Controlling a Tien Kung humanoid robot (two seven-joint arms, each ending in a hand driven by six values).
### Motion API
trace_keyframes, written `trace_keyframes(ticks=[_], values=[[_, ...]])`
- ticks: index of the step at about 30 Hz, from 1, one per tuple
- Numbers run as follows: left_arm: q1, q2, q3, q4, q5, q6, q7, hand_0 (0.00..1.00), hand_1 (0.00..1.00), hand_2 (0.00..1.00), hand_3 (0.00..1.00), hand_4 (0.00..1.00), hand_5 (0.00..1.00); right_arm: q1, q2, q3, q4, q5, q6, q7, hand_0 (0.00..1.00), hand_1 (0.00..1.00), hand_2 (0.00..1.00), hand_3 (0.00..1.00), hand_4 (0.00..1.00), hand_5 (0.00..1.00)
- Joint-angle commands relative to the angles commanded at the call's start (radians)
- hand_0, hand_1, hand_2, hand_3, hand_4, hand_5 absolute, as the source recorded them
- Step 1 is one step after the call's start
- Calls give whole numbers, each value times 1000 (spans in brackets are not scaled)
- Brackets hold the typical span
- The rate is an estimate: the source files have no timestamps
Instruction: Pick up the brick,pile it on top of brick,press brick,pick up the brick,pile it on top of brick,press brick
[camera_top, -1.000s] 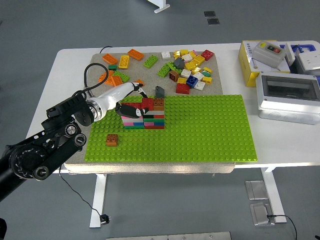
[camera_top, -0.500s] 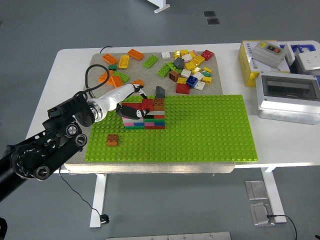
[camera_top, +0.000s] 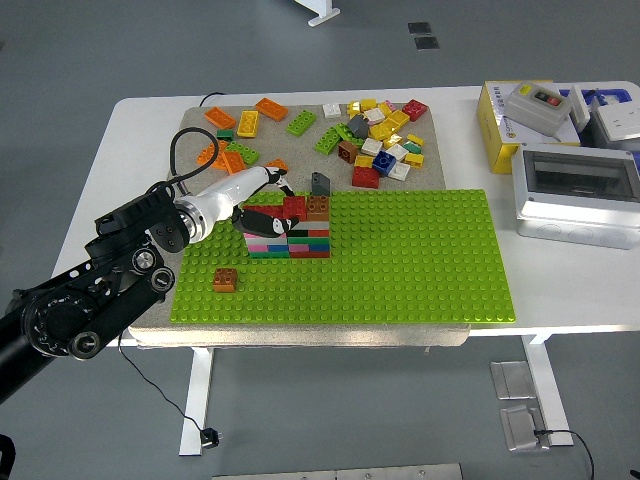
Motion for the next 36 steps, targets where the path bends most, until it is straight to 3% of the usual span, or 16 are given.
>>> trace_keyframes(ticks=[7, 8, 13, 14, 31, 32, 36], values=[[1, 0, 3, 1, 0, -2, -2, 998, 998, 998, 631, 650, 288, -2, 0, -6, 0, 7, -1, 6, 720, 705, 724, 673, 413, 845], [1, 0, 3, 1, 1, -2, -1, 998, 998, 998, 731, 654, 287, -2, 0, -5, 0, 7, -1, 5, 720, 705, 724, 674, 413, 844], [2, 0, 4, 4, 1, 4, -3, 998, 998, 998, 731, 654, 287, -3, 0, -2, 0, 4, -1, 4, 720, 705, 724, 674, 413, 844], [2, 0, 4, 5, 2, 5, -4, 998, 998, 998, 771, 656, 287, -3, 0, -2, 0, 3, -1, 4, 721, 704, 723, 673, 413, 844], [2, 0, 6, 5, 4, -2, -6, 998, 998, 998, 766, 663, 291, -4, 1, 4, 0, -4, -2, 1, 721, 704, 723, 673, 413, 844], [2, 0, 5, 5, 5, -3, -6, 998, 998, 998, 792, 719, 341, -4, 1, 4, 0, -4, -2, 1, 721, 704, 721, 672, 413, 845], [1, 1, 1, 6, 6, -4, -8, 998, 998, 998, 792, 719, 341, -3, 0, 4, 0, -5, -2, 1, 721, 704, 721, 672, 413, 845]])
